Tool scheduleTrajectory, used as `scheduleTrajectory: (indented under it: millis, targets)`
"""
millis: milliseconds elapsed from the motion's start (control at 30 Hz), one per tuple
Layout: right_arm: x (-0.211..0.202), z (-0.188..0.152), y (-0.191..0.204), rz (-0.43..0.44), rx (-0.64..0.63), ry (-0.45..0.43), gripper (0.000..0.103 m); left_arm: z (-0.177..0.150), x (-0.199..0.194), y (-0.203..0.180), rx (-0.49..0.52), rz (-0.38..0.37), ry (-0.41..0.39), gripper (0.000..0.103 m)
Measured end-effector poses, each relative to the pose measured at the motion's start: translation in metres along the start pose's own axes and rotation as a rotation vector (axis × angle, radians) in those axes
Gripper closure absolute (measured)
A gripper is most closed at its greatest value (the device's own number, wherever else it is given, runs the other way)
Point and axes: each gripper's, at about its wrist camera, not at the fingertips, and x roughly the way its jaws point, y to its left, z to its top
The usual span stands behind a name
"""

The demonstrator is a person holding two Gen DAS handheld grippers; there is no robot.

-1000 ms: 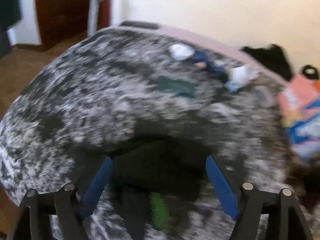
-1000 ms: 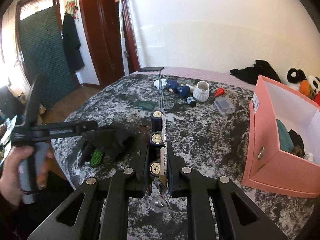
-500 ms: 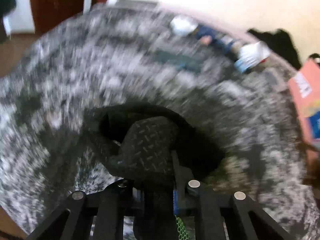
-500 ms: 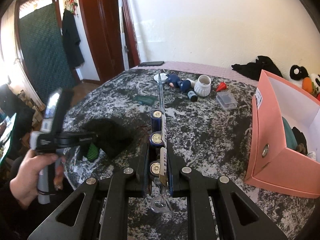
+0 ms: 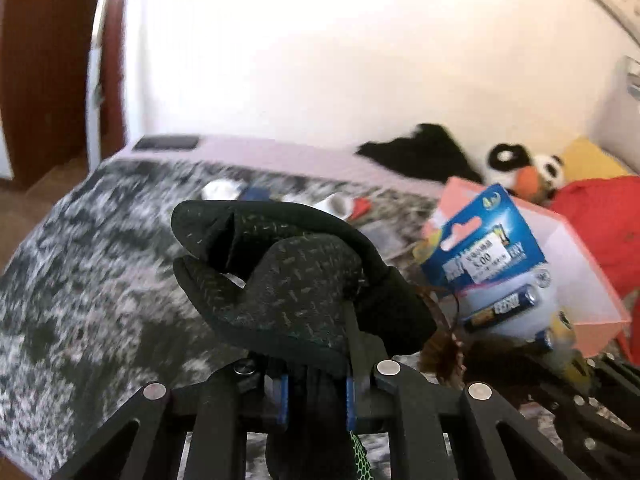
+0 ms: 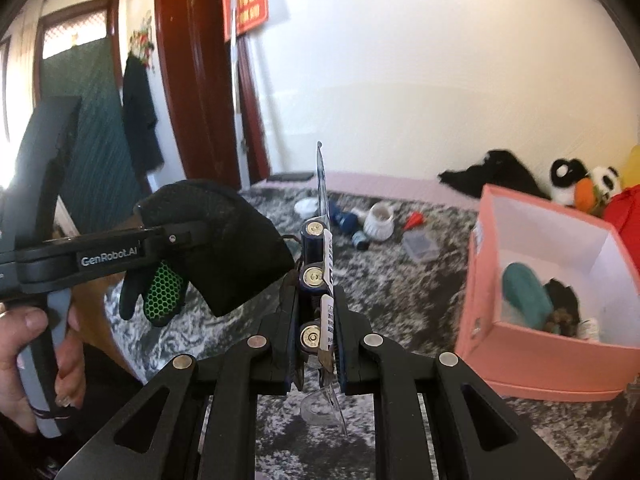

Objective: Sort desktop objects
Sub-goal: 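Carry the glove and battery pack over the pink box and release both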

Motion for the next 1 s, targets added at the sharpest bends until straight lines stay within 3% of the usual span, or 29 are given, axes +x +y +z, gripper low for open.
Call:
scheduleTrajectory:
  millis: [333, 467, 733, 1000]
  targets:
    - [-0.073, 0.011, -0.056, -0.138, 0.075, -0.139, 0.087, 0.032, -0.012, -0.098, 0.142, -0.145, -0.064, 0.088]
    - [-0.102, 0.016, -0.094, -0.213, 0.152, -0.195, 0.087, 0.047, -0.010, -0.146, 0.200, -0.232, -0.082, 0.088]
    - [-0.143, 0.043, -0.162, -0.365, 0.235, -0.303, 0.087, 0.080, 0.007, -0.227, 0.296, -0.335, -0.121, 0.088]
    - [-0.134, 0.066, -0.239, -0.535, 0.270, -0.306, 0.087, 0.091, 0.080, -0.268, 0.325, -0.337, -0.047, 0.086]
